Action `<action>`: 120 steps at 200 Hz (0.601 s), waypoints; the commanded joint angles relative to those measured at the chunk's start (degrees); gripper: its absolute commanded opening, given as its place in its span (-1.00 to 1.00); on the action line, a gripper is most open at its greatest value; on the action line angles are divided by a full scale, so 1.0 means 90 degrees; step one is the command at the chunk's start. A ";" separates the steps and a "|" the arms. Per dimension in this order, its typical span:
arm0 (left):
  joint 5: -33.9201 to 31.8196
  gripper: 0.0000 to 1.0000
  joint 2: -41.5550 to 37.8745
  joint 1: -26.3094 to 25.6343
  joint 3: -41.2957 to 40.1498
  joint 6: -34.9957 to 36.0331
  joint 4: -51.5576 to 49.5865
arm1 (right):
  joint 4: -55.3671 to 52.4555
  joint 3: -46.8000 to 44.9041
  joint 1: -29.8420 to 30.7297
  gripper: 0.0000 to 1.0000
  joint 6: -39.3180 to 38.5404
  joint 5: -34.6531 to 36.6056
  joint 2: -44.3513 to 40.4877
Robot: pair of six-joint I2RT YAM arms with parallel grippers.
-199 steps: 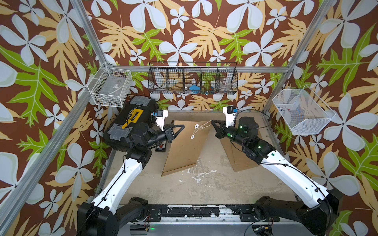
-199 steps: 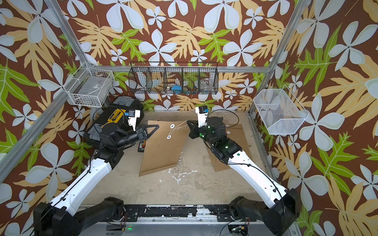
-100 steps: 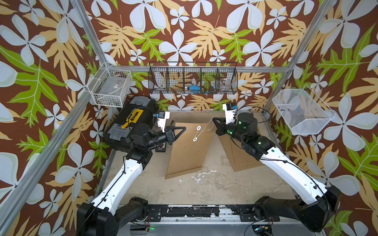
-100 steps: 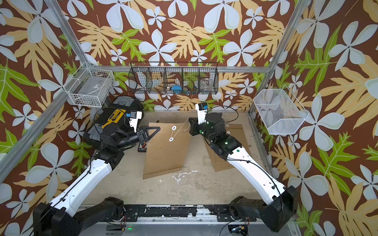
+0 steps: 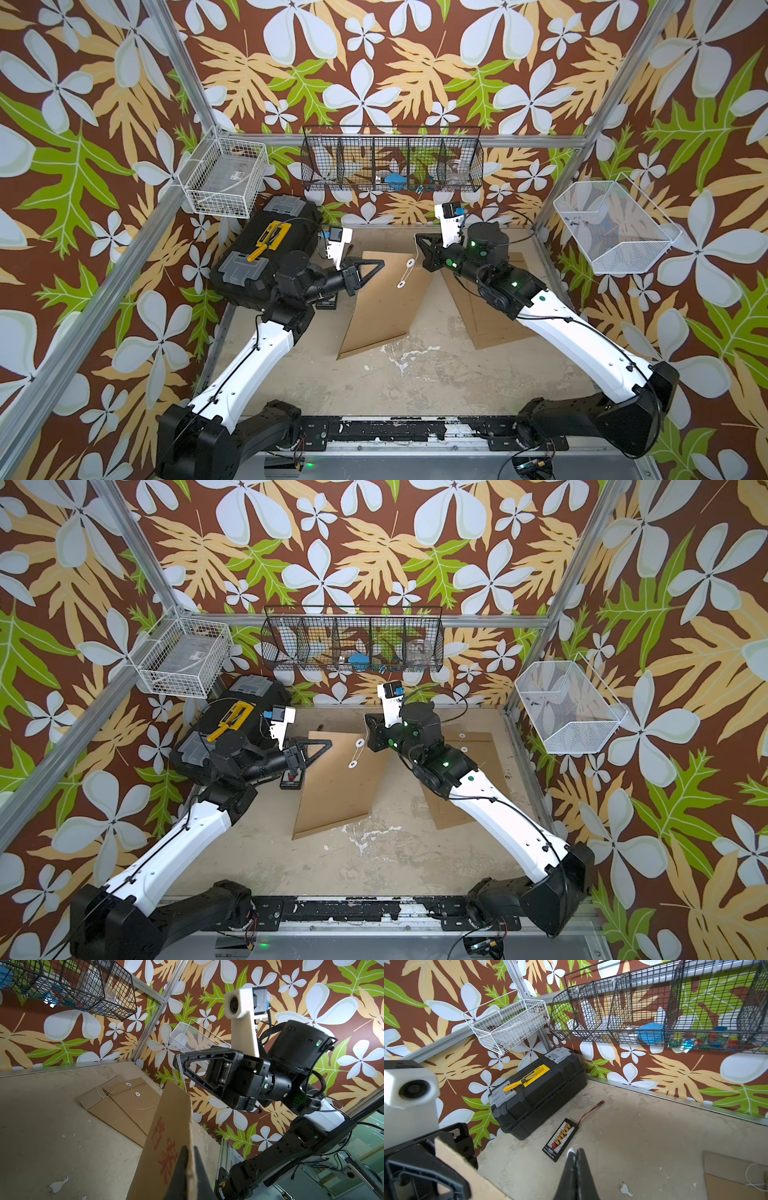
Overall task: Close the mouth of the file bag
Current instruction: Close the file bag.
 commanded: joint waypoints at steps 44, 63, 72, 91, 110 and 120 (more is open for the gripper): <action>-0.0054 -1.00 0.0034 -0.0022 -0.0035 0.0046 0.0006 | 0.0251 0.0217 0.0492 -1.00 0.0081 -0.0058 0.0140; -0.0097 -1.00 0.0025 -0.0022 -0.0037 0.0052 0.0000 | 0.0220 0.0267 0.0637 -1.00 0.0101 -0.0069 0.0160; -0.0154 -1.00 0.0016 -0.0028 -0.0035 0.0071 -0.0016 | 0.0220 0.0252 0.0710 -1.00 0.0111 -0.0061 0.0151; -0.0355 -1.00 -0.0022 -0.0022 -0.0025 0.0125 -0.0097 | 0.0121 0.0167 0.0916 -1.00 0.0089 0.0120 0.0093; -0.0653 -1.00 -0.0019 -0.0018 0.0004 0.0168 -0.0248 | 0.0084 -0.0043 0.1111 -1.00 0.0062 0.0432 -0.0034; -0.0765 -1.00 -0.0005 -0.0017 0.0008 0.0164 -0.0273 | 0.0076 -0.0179 0.1206 -1.00 0.0029 0.0615 -0.0105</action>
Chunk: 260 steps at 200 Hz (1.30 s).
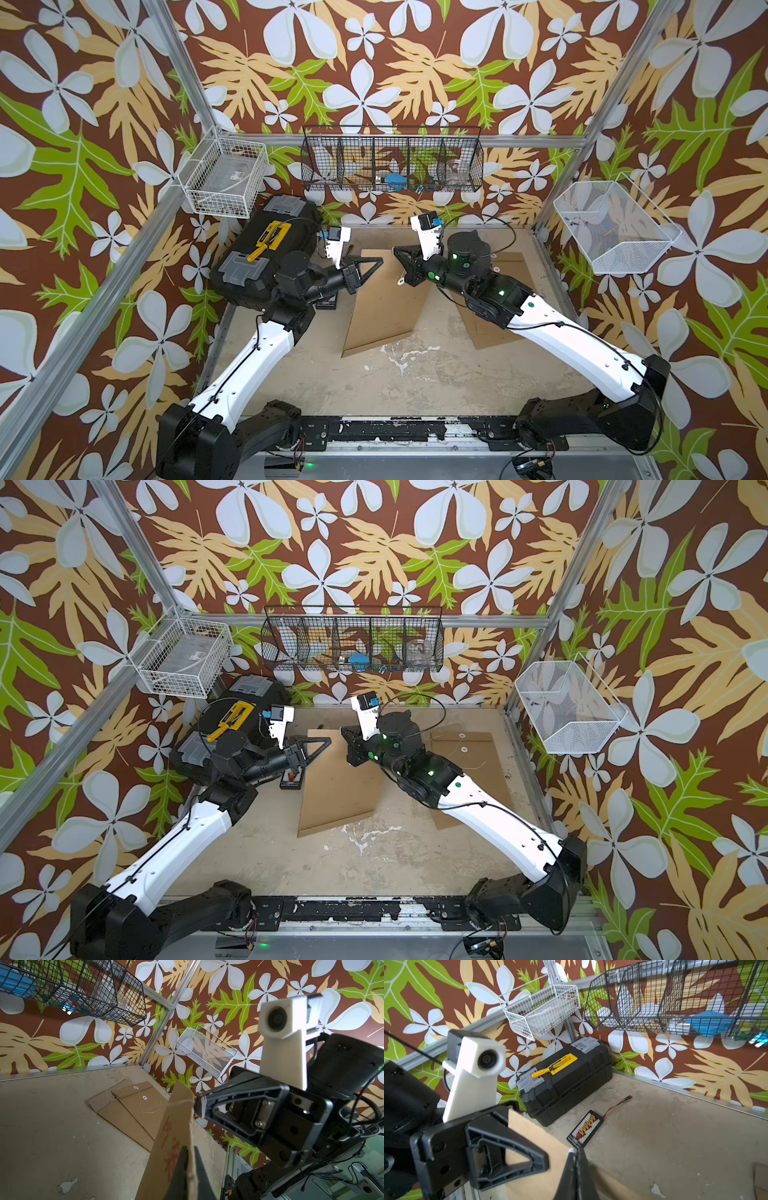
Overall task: Close the mouth of the file bag
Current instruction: Close the file bag.
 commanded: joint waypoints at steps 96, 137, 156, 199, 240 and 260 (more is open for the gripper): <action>-0.0786 -1.00 0.0026 0.0001 0.0065 -0.0012 -0.0099 | 0.0539 -0.1885 0.0809 -1.00 0.0330 0.1407 -0.0636; -0.0664 -1.00 0.0021 0.0000 0.0050 0.0018 -0.0124 | 0.0901 -0.2353 0.0584 -1.00 0.0529 0.0820 -0.0719; -0.0616 -1.00 -0.0014 0.0002 0.0055 0.0037 -0.0122 | 0.1055 -0.2543 0.0336 -1.00 0.0707 0.0330 -0.0741; -0.0566 -1.00 -0.0034 0.0002 0.0099 0.0112 -0.0192 | 0.1309 -0.2848 -0.0071 -1.00 0.0881 -0.0362 -0.0824; -0.0566 -1.00 -0.0034 0.0001 0.0269 0.0396 -0.0527 | 0.1260 -0.3059 -0.0535 -1.00 0.0778 -0.0770 -0.0970; -0.0566 -1.00 -0.0028 0.0011 0.0309 0.0448 -0.0596 | 0.1216 -0.3179 -0.0679 -1.00 0.0728 -0.0830 -0.1087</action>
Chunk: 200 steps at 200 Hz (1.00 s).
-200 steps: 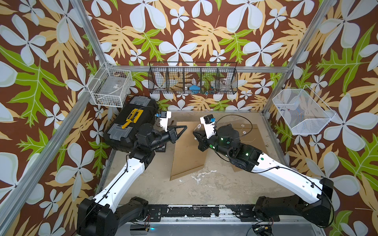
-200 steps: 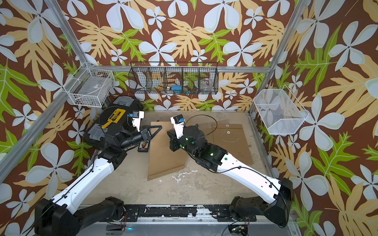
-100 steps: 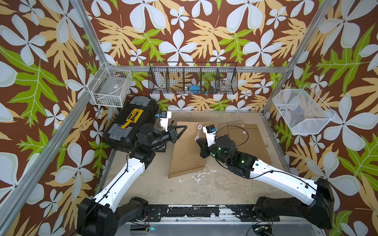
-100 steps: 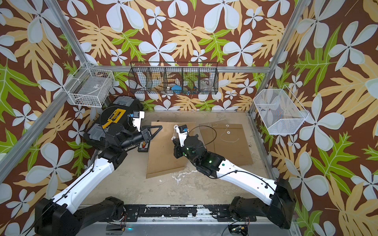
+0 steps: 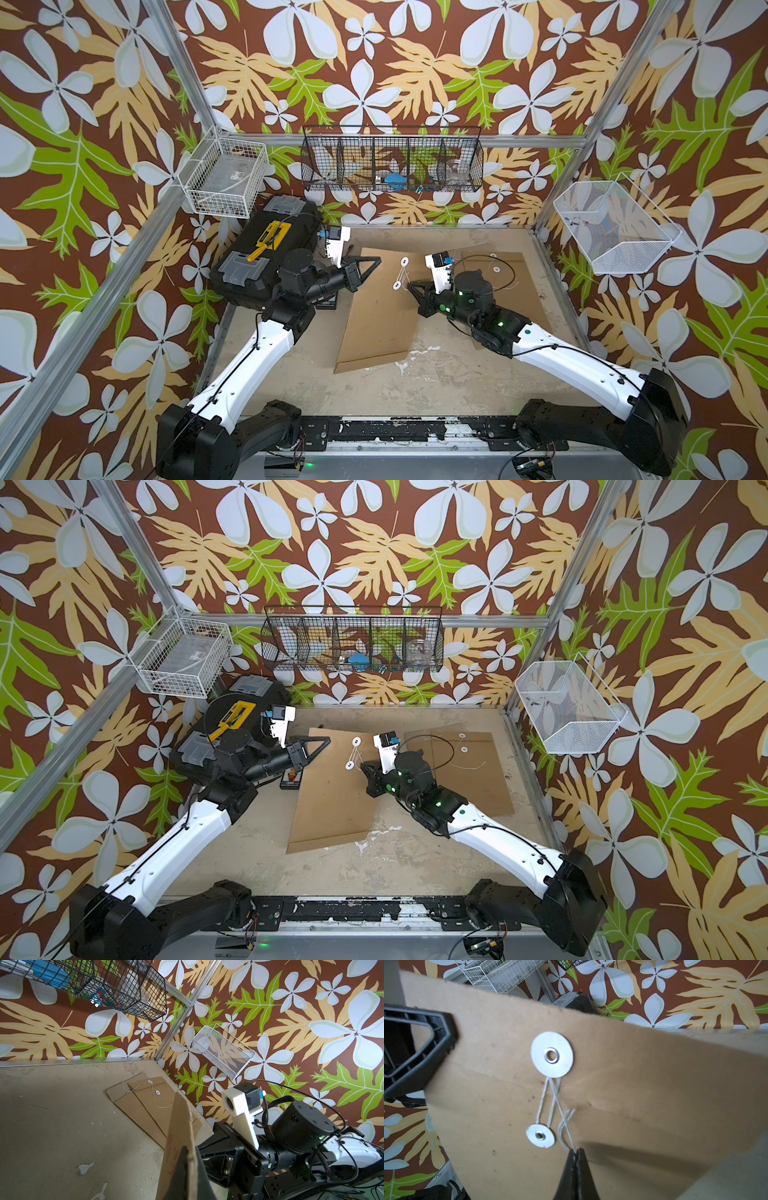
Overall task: Close the mouth of the file bag
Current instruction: Close the file bag.
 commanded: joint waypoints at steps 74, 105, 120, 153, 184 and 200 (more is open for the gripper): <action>-0.0019 -1.00 0.0010 0.0019 0.0147 0.0152 0.0214 | -0.0022 -0.0401 -0.0144 -0.94 0.0183 -0.0807 -0.0087; 0.0046 -1.00 0.0015 0.0016 0.0069 0.0047 0.0348 | 0.0161 -0.0274 -0.0143 -0.75 0.0273 -0.0723 0.0015; 0.0075 -1.00 0.0009 0.0017 0.0045 0.0003 0.0379 | 0.0265 -0.0229 -0.0140 -0.68 0.0313 -0.0646 0.0109; 0.0115 -1.00 -0.0053 0.0008 0.0020 -0.0033 0.0401 | 0.0485 -0.0137 -0.0140 -0.52 0.0420 -0.0578 0.0315; 0.0154 -1.00 -0.0054 0.0011 -0.0019 -0.0070 0.0436 | 0.0742 -0.0086 -0.0140 -0.47 0.0643 -0.0402 0.0406; 0.0162 -1.00 -0.0048 0.0011 -0.0036 -0.0092 0.0476 | 0.0921 -0.0086 -0.0174 -0.46 0.0845 -0.0452 0.0429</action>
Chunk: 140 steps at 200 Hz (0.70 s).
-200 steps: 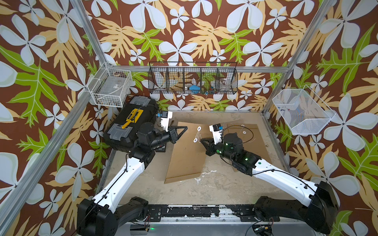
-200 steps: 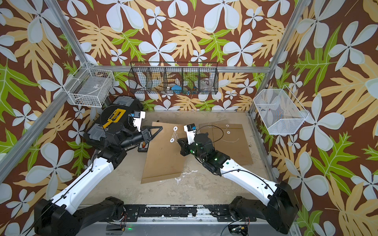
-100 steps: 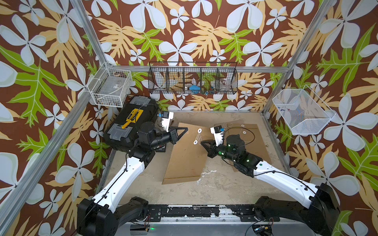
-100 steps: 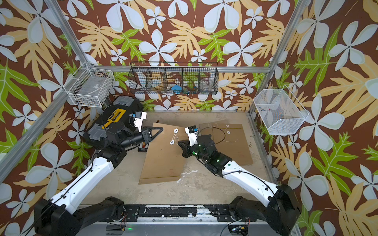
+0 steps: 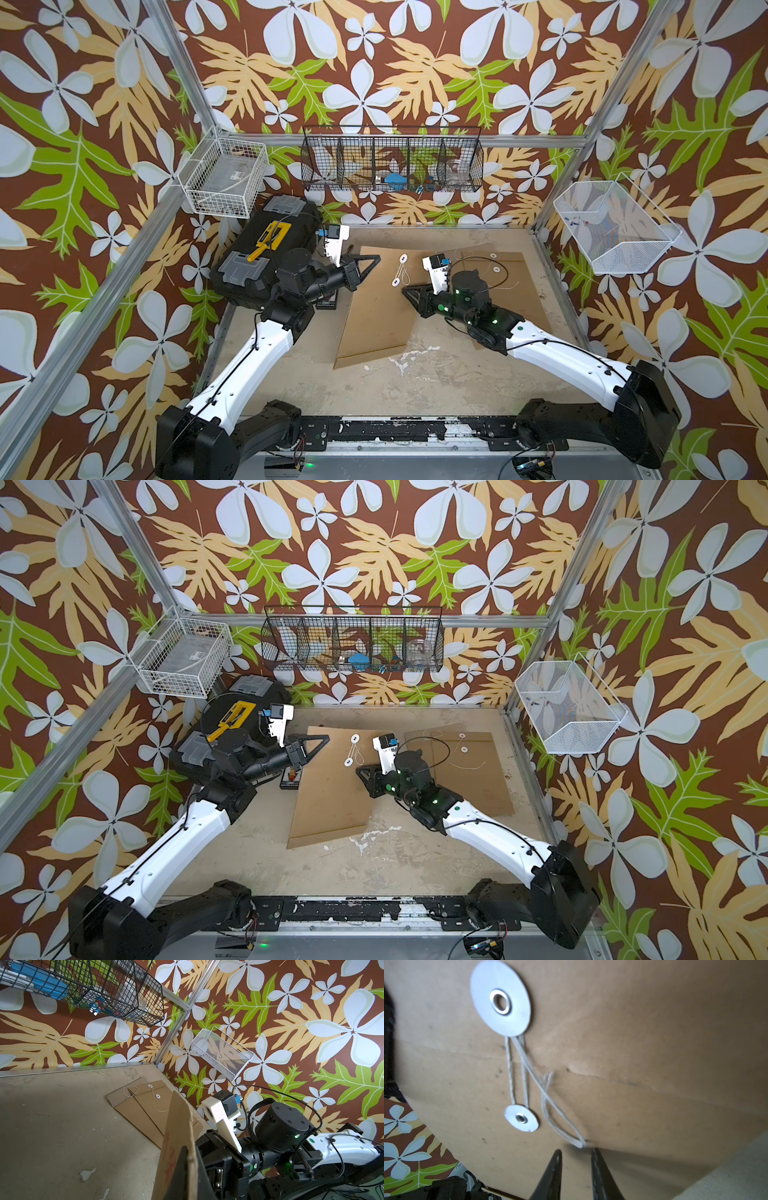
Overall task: Close the mouth of the file bag
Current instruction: Close the file bag.
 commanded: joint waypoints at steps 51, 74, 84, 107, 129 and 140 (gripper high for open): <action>0.0131 -1.00 -0.0064 0.0010 -0.0073 -0.0062 0.0331 | 0.1233 -0.0175 -0.0437 -0.36 0.1578 -0.0658 0.0121; 0.0145 -1.00 -0.0054 0.0007 -0.0108 -0.0143 0.0439 | 0.1450 -0.0148 -0.0493 -0.37 0.1921 -0.0774 0.0234; 0.0161 -1.00 -0.0054 -0.0005 -0.0105 -0.0164 0.0473 | 0.1441 -0.0078 -0.0490 -0.41 0.2009 -0.0790 0.0316; 0.0190 -1.00 -0.0040 -0.0011 -0.0076 -0.0197 0.0521 | 0.1315 0.0121 -0.0483 -0.44 0.2174 -0.0806 0.0509; 0.0200 -1.00 -0.0023 -0.0029 -0.0068 -0.0208 0.0550 | 0.1037 0.0297 -0.0394 -0.47 0.2389 -0.0466 0.0640; 0.0201 -1.00 -0.0027 -0.0044 -0.0076 -0.0218 0.0570 | 0.0919 0.0372 -0.0340 -0.48 0.2534 -0.0248 0.0703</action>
